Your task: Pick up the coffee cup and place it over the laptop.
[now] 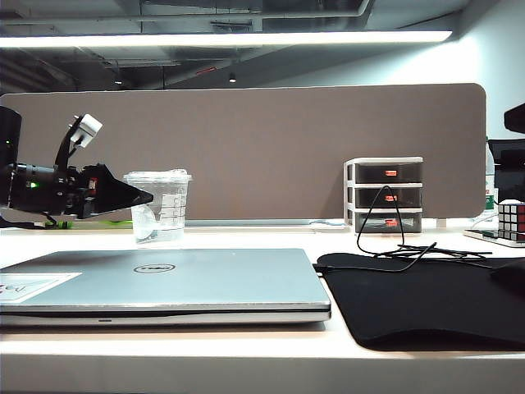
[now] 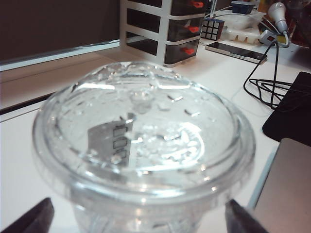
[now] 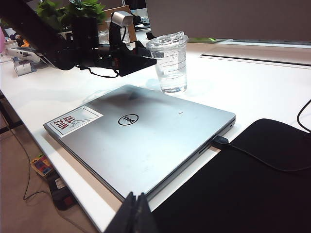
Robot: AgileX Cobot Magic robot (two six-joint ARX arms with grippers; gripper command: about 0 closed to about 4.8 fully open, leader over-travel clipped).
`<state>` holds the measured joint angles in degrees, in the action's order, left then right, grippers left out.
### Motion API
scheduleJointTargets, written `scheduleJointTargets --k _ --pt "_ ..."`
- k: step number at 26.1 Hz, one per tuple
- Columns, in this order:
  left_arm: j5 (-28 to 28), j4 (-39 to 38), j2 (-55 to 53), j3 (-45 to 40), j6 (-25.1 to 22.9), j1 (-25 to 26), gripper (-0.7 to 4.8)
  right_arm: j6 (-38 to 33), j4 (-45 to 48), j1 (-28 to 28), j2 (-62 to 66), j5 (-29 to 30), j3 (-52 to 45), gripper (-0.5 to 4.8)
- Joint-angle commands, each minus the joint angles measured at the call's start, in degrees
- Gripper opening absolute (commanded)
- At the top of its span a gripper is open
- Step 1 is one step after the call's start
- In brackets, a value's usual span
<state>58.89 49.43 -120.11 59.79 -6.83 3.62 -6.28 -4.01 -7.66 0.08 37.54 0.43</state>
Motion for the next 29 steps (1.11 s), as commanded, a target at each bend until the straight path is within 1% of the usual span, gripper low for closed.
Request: scheduleJointTargets --k 1,3,8,13,15,19,20,25,26,29 --pt "1.9 0.0 -1.3 2.5 -0.2 0.0 4.79 -0.1 -0.2 0.0 -0.1 -0.1 -0.3 -0.06" --pt "2.9 -0.1 -1.8 3.2 -0.3 0.0 4.79 -0.1 -0.2 0.0 -0.1 -0.1 -0.3 -0.06" --pt "3.3 -0.1 -2.9 3.7 -0.4 -0.4 4.79 0.3 -0.1 0.0 -0.1 -0.2 -0.3 -0.06" --pt "3.2 0.4 -3.6 3.7 -2.7 -1.8 4.79 0.3 -0.1 0.0 -0.1 -0.1 -0.3 -0.06" --pt "2.1 0.4 -3.6 3.7 -3.7 -2.4 4.79 0.3 -0.1 0.0 -0.1 -0.1 -0.3 -0.06" --pt "1.0 0.3 -4.0 4.5 -3.7 -3.2 4.79 0.3 -0.1 0.0 -0.1 -0.1 -0.3 -0.06" --pt "-0.2 -0.1 -4.1 5.3 -3.7 -3.9 4.79 0.3 -0.1 0.0 -0.1 -0.1 -0.3 -0.06" --pt "-1.6 -2.0 -4.7 8.0 -3.8 -5.7 4.79 0.3 -0.1 0.0 -0.1 -0.1 -0.3 -0.06" --pt "-2.9 -2.0 -4.7 8.0 -3.7 -6.1 4.79 0.3 -0.1 0.0 -0.1 -0.1 -0.3 -0.06" --pt "-3.8 -2.1 -4.7 8.0 -3.7 -6.1 4.79 0.3 -0.1 0.0 -0.1 -0.1 -0.3 -0.06"
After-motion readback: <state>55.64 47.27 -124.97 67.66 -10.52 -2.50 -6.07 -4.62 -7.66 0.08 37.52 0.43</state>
